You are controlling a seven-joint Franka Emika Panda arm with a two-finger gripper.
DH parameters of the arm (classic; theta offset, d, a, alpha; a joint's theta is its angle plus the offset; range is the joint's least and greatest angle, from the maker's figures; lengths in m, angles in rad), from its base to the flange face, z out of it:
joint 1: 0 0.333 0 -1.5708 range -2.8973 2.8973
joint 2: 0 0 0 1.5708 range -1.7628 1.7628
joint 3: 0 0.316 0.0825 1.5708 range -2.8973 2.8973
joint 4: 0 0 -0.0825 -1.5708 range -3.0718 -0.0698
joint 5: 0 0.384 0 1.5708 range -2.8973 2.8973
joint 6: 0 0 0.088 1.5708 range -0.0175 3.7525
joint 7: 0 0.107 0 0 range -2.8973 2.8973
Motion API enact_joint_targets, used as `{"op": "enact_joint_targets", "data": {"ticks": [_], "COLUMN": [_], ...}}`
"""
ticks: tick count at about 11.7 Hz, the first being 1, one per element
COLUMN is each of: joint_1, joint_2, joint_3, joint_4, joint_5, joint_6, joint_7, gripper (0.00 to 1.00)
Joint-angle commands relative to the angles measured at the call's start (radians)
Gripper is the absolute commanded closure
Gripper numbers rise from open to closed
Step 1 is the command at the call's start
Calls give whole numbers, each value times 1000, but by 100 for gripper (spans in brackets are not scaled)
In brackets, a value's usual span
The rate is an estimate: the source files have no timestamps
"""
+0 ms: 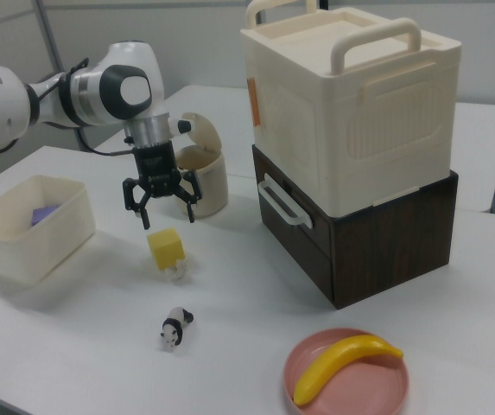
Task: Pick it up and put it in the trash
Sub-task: 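Lower the gripper and close it on the small white item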
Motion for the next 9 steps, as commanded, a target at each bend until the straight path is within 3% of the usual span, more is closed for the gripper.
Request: {"op": "enact_joint_targets", "data": {"ticks": [1, 5, 9], "joint_1": [3, 12, 14], "joint_2": [-9, -9, -4], "joint_3": [25, 33, 33], "joint_4": [-107, -305, -308], "joint_5": [-72, -47, -49], "joint_6": [129, 437, 461], "joint_7": [-97, 107, 98], "gripper": [0, 0, 0]}}
